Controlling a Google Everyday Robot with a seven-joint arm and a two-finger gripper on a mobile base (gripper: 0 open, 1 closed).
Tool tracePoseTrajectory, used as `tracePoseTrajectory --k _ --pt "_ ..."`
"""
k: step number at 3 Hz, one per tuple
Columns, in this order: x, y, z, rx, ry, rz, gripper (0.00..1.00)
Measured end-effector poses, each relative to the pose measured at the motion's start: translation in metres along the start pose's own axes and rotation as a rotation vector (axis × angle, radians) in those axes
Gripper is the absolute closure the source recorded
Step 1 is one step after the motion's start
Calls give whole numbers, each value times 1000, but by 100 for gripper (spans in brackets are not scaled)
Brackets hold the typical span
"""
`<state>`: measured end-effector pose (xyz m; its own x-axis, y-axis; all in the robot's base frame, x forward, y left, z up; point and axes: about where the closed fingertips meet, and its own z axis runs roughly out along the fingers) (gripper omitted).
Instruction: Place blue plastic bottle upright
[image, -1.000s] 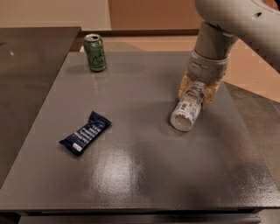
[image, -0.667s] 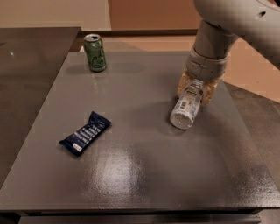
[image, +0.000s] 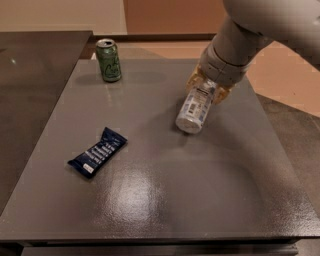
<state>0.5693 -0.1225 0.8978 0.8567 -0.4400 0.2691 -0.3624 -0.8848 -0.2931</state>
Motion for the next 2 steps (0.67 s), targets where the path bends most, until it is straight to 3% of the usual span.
tracePoseTrajectory --k 2 --pt "18 -62 -33 220 166 -58 100"
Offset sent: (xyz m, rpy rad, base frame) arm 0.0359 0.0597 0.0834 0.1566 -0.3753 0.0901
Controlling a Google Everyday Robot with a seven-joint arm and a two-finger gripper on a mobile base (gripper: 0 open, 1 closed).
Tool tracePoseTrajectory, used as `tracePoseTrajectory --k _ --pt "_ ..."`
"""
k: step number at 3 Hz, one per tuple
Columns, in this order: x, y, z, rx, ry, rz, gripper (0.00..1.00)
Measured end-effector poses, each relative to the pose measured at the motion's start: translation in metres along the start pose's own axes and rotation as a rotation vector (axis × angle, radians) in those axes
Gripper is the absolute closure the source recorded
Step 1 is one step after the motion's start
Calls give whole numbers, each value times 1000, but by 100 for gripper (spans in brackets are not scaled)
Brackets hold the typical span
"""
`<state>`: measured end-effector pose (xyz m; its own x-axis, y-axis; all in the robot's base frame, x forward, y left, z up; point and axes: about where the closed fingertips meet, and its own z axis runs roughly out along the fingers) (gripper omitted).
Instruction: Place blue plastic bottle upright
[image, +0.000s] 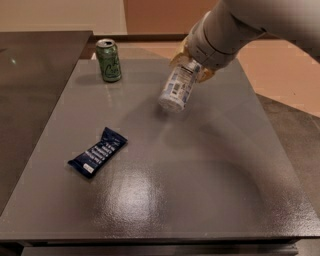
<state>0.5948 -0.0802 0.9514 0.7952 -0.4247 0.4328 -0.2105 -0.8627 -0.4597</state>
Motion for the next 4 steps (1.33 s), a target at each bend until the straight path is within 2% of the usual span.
tracePoseTrajectory --k 1,2,3,4 --pt "0 0 0 0 0 0 100" --pt "4 -5 -4 12 24 -31 100" --pt "12 -11 -10 35 80 -133 100" --pt "20 -18 -15 82 129 -262 100"
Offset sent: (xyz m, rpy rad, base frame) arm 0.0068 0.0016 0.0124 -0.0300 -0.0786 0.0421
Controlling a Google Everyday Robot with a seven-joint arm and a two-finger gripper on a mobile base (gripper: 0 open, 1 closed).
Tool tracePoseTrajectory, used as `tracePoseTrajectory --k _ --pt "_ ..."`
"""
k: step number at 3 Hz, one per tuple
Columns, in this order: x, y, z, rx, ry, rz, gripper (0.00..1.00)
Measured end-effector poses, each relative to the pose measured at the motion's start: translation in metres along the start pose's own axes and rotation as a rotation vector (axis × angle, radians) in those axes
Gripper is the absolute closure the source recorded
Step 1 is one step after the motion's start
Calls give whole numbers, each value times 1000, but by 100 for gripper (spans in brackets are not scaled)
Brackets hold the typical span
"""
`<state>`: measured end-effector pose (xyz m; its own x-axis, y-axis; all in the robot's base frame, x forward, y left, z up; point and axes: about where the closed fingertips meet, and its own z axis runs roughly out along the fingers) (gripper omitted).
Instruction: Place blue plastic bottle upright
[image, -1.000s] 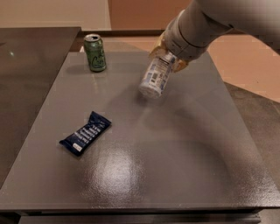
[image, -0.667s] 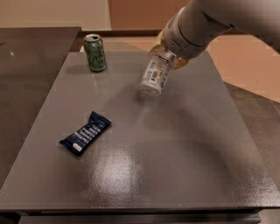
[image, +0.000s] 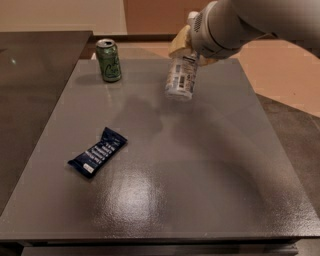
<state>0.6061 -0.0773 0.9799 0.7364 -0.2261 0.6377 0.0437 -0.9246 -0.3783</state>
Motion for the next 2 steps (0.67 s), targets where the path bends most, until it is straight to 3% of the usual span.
tracePoseTrajectory --k 2 --pt "1 1 -2 138 72 -184 100"
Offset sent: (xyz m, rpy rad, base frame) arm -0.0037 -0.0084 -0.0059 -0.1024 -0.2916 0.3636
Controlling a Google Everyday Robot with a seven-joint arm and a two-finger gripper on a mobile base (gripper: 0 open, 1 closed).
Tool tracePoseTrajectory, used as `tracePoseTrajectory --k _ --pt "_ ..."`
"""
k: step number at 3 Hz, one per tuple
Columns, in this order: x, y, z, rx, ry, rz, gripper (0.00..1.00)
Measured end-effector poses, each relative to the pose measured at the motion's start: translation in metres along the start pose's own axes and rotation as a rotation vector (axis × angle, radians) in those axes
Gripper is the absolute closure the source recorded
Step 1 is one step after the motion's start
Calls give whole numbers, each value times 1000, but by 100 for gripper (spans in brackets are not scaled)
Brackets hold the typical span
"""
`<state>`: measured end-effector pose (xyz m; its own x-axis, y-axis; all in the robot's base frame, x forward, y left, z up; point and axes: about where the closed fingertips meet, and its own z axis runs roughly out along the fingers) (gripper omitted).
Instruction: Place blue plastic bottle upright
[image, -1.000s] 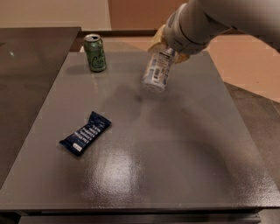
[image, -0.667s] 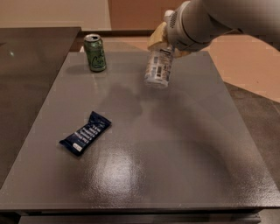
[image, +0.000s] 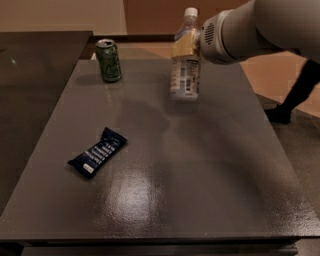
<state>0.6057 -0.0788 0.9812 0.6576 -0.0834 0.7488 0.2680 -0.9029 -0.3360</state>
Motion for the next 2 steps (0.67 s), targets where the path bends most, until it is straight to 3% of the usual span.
tracePoseTrajectory --k 2 --pt "-13 8 -5 121 131 -130 100"
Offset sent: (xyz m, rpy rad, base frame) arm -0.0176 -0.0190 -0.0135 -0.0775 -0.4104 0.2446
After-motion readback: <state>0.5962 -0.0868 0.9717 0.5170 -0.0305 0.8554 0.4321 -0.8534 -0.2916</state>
